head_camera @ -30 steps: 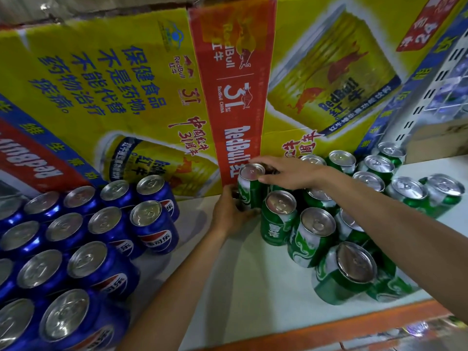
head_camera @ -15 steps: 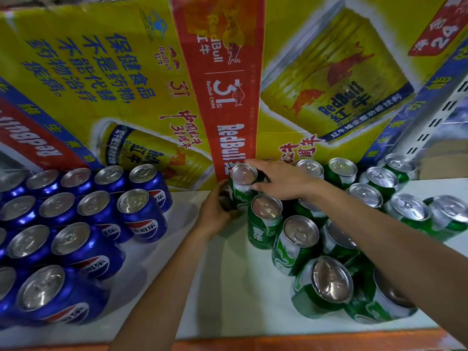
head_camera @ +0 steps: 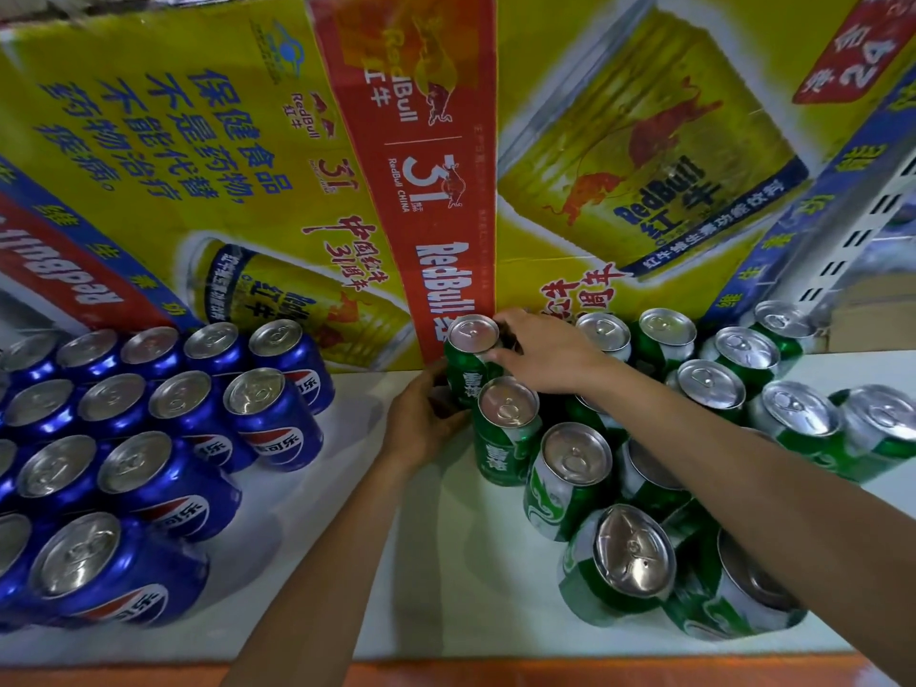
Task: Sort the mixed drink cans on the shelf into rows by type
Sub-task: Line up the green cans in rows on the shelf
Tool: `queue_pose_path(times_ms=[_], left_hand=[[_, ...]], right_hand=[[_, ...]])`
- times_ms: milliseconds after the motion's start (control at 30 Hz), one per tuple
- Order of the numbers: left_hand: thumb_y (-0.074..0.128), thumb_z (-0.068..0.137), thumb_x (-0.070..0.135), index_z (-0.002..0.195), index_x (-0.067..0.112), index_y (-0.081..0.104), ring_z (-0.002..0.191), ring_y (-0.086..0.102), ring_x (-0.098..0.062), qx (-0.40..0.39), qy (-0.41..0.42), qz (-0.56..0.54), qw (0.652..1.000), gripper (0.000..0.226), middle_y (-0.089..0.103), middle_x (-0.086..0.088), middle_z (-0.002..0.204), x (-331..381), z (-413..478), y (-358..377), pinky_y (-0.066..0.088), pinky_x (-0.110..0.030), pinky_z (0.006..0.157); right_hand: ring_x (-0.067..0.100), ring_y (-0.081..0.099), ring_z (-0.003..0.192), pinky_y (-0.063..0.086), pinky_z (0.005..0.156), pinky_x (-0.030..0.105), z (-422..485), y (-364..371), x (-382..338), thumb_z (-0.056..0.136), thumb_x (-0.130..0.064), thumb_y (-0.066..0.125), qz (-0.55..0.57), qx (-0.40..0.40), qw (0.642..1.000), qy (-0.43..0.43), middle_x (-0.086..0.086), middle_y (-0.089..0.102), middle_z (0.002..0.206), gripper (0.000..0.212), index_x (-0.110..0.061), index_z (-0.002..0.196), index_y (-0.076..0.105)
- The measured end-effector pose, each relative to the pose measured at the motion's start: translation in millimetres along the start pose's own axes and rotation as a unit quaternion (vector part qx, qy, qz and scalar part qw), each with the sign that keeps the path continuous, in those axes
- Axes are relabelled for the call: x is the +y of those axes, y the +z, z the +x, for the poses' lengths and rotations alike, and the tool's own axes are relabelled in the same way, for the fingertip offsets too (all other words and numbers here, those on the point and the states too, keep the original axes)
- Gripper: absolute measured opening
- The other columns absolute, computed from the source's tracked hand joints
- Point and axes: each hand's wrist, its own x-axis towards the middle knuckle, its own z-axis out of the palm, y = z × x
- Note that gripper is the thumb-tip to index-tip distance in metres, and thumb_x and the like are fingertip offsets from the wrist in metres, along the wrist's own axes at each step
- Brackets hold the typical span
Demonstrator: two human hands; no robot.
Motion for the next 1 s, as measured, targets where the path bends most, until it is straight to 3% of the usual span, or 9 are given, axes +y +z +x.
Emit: queue_pose_path(times_ms=[67,167,333,433,600,767,900,967,1000], left_hand=[[0.071,0.080,0.005,0.129,0.014,0.055,0.102,0.053,-0.013,0.022,0.020,0.011,0.999,0.053,0.062,0.000,0.116,2,-2,3,0.036,-0.002,0.069],[0.070,0.080,0.025,0.127,0.029,0.057,0.107,0.059,-0.022,0.044,0.040,0.059,0.997,0.049,0.066,0.001,0.119,0,-2,7,0.038,-0.020,0.077],[0.056,0.071,0.045,0.135,0.029,0.051,0.113,0.059,-0.026,0.043,0.072,0.091,0.992,0.066,0.064,0.000,0.125,-7,0,8,0.043,-0.025,0.082],[0.059,0.074,0.047,0.139,0.035,0.042,0.108,0.062,-0.028,0.034,0.070,0.092,0.993,0.068,0.065,0.001,0.122,-11,1,9,0.047,-0.030,0.079],[0.068,0.083,0.035,0.139,0.038,0.041,0.107,0.062,-0.025,0.050,0.077,0.086,0.992,0.062,0.065,0.004,0.122,-14,2,10,0.043,-0.025,0.076],[0.065,0.081,0.042,0.138,0.040,0.042,0.104,0.063,-0.022,0.051,0.093,0.084,0.991,0.062,0.066,0.007,0.120,-17,2,10,0.043,-0.024,0.075],[0.060,0.072,0.052,0.135,0.033,0.046,0.107,0.061,-0.017,0.045,0.114,0.041,0.992,0.068,0.065,0.006,0.120,-17,2,11,0.049,-0.028,0.081],[0.070,0.072,0.039,0.133,0.021,0.045,0.110,0.058,-0.010,0.054,0.117,-0.020,0.992,0.069,0.057,0.000,0.127,-20,4,10,0.050,-0.030,0.086],[0.075,0.072,0.025,0.131,0.018,0.043,0.104,0.058,-0.004,0.062,0.109,-0.045,0.991,0.066,0.054,-0.003,0.127,-21,3,9,0.052,-0.026,0.082]], right_hand=[[0.028,0.052,0.115,0.041,0.088,0.036,-2,-1,-1,0.092,-0.037,0.054,0.002,0.003,1.000,0.001,0.008,0.055,0.126,0.044,-0.017,0.129,0.042],[0.028,0.052,0.114,0.038,0.083,0.033,-4,-2,-1,0.091,-0.032,0.056,0.006,0.010,1.000,0.005,0.008,0.055,0.123,0.043,-0.015,0.128,0.042],[0.028,0.054,0.111,0.040,0.081,0.031,-6,-3,-1,0.086,-0.031,0.061,0.023,0.004,1.000,0.012,0.008,0.058,0.119,0.051,-0.016,0.131,0.040],[0.029,0.053,0.113,0.041,0.083,0.032,-6,-5,-2,0.085,-0.028,0.062,0.017,-0.010,1.000,0.011,0.009,0.055,0.123,0.053,-0.016,0.132,0.039],[0.029,0.052,0.113,0.045,0.089,0.037,-2,-10,-6,0.086,-0.031,0.065,-0.045,-0.025,0.999,-0.001,0.011,0.055,0.125,0.051,-0.013,0.129,0.046],[0.031,0.051,0.115,0.043,0.089,0.036,-6,-13,-8,0.086,-0.036,0.065,-0.072,0.031,0.997,-0.027,0.013,0.056,0.125,0.051,-0.010,0.128,0.048],[0.027,0.051,0.114,0.043,0.093,0.037,-23,-31,-17,0.090,-0.035,0.059,-0.056,0.042,0.991,-0.111,0.008,0.057,0.123,0.044,-0.018,0.129,0.052],[0.023,0.053,0.109,0.044,0.090,0.034,-37,-38,-22,0.089,-0.041,0.060,-0.077,-0.011,0.987,-0.143,0.003,0.059,0.119,0.044,-0.021,0.128,0.054],[0.023,0.054,0.108,0.046,0.088,0.036,-43,-39,-24,0.087,-0.047,0.060,-0.104,-0.039,0.983,-0.149,0.002,0.060,0.118,0.048,-0.022,0.126,0.055]])
